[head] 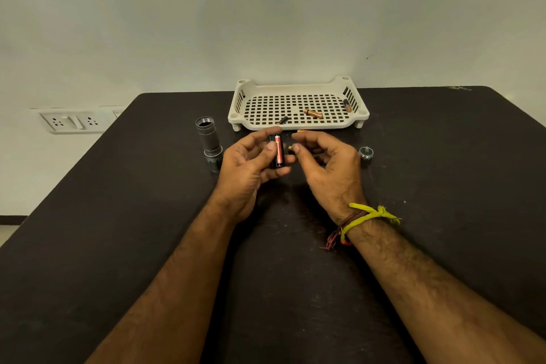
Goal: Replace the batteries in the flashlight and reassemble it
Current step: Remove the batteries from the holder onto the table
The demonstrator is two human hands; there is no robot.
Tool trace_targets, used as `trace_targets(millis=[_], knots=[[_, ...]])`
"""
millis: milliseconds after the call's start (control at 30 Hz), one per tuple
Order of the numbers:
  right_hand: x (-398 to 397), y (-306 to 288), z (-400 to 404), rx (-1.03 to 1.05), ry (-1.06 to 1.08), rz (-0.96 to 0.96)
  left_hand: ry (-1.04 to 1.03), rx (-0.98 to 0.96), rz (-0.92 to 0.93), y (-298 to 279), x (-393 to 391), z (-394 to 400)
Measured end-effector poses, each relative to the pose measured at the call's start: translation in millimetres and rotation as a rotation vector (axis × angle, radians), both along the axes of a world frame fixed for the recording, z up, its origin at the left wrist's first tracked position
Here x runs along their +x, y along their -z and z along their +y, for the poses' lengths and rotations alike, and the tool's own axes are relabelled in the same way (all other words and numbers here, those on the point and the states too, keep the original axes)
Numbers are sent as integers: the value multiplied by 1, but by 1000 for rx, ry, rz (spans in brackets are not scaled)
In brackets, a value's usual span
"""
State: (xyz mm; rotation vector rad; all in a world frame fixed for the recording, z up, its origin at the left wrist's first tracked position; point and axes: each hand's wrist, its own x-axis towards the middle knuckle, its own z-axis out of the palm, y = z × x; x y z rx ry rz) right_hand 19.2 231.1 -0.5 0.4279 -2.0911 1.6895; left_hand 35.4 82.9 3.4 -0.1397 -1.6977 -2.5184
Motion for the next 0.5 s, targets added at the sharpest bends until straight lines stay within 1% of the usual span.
trace_targets(millis=[233, 500], knots=[[0, -1, 1, 20, -51, -11, -3, 15, -17, -2, 1, -1], [2, -2, 1, 102, -67, 111, -4, 33, -24, -1, 0, -2]])
